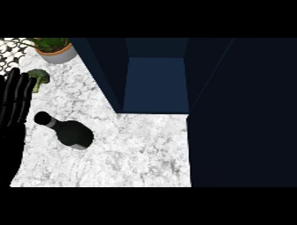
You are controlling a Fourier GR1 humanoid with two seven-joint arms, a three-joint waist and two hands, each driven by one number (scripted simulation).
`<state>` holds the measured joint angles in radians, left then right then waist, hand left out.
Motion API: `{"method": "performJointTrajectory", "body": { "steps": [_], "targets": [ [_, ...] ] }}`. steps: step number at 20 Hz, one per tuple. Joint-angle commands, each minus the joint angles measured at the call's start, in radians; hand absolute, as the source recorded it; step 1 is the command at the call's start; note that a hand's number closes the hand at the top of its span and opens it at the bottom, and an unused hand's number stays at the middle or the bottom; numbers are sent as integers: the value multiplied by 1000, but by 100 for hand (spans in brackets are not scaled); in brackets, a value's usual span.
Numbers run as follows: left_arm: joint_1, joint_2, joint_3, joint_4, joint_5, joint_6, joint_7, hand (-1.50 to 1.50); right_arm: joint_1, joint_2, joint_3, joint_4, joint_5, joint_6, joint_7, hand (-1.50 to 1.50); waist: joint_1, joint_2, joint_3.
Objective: Pick up the wine, place it into the cabinet and close the cabinet
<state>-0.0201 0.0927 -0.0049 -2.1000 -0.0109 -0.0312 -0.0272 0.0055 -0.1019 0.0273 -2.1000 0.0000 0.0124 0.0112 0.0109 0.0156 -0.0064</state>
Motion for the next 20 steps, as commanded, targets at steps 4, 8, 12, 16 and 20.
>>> {"method": "performJointTrajectory", "body": {
  "steps": [4, 8, 12, 16, 20],
  "targets": [
    [62, 83, -48, -36, 218, -243, -8, -150, 77, -2, -9, -44, -67, 49, -29, -150, -18, -19, 6],
    [182, 53, -164, 55, 437, -374, 49, -150, 91, -33, 84, -47, -135, 145, 76, -150, -16, -14, 3],
    [254, 144, -101, -101, 627, -404, 171, -150, 145, -74, 69, -216, -214, 166, 191, -150, -10, -21, 6],
    [291, 164, -98, -204, 697, -371, 246, -150, 214, -58, 125, -331, -183, 141, 265, -150, -11, -18, 6],
    [331, 116, -113, -236, 675, -380, 223, -150, 86, -81, 59, -370, -261, 100, 403, -150, -4, -17, 6]
  ]
}}
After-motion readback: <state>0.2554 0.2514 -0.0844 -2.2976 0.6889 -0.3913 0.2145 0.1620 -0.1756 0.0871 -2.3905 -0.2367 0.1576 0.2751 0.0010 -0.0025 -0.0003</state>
